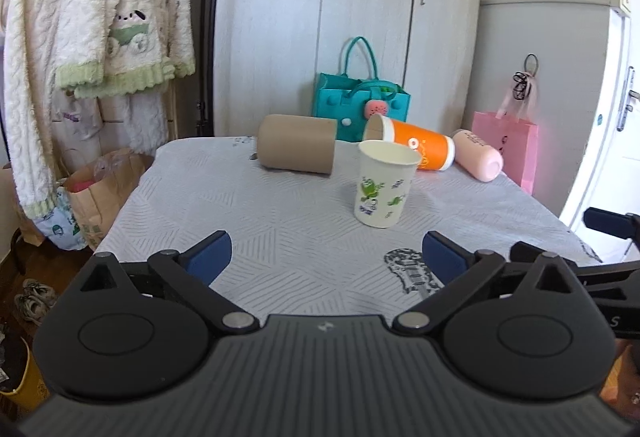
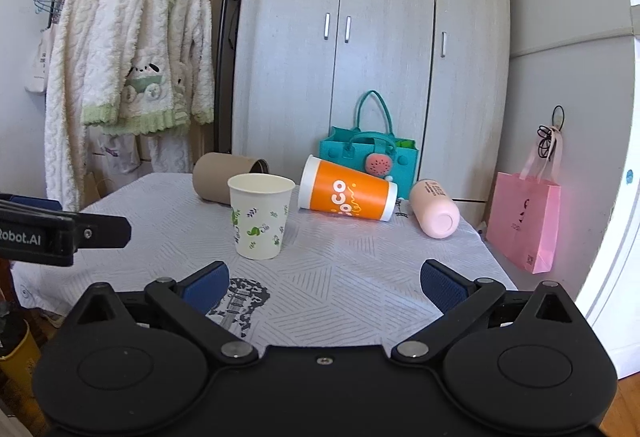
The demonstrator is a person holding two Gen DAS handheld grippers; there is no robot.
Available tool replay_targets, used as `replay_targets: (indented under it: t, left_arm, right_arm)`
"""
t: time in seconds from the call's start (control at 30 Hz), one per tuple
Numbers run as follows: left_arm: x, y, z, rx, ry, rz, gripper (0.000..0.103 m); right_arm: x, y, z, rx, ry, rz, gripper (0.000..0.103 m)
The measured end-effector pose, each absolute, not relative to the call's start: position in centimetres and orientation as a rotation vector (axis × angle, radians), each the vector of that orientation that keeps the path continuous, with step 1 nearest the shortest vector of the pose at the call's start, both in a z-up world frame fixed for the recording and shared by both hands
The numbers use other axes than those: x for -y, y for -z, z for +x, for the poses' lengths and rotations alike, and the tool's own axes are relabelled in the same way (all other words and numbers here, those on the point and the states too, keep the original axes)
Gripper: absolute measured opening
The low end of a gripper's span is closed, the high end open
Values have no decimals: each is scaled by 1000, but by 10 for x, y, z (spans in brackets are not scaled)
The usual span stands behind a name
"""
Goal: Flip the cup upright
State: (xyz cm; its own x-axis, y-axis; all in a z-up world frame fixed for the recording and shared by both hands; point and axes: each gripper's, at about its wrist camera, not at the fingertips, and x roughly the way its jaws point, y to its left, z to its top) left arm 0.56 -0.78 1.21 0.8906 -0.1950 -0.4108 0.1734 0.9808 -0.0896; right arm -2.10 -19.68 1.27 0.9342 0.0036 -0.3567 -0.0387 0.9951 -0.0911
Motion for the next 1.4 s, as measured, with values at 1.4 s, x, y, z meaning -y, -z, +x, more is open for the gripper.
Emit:
replay_targets:
  t: [1.4]
  left_arm:
    - [13,-3,3,-403,112,-2,103]
  right_arm:
    - [195,-3,-17,-386,102,-32,103]
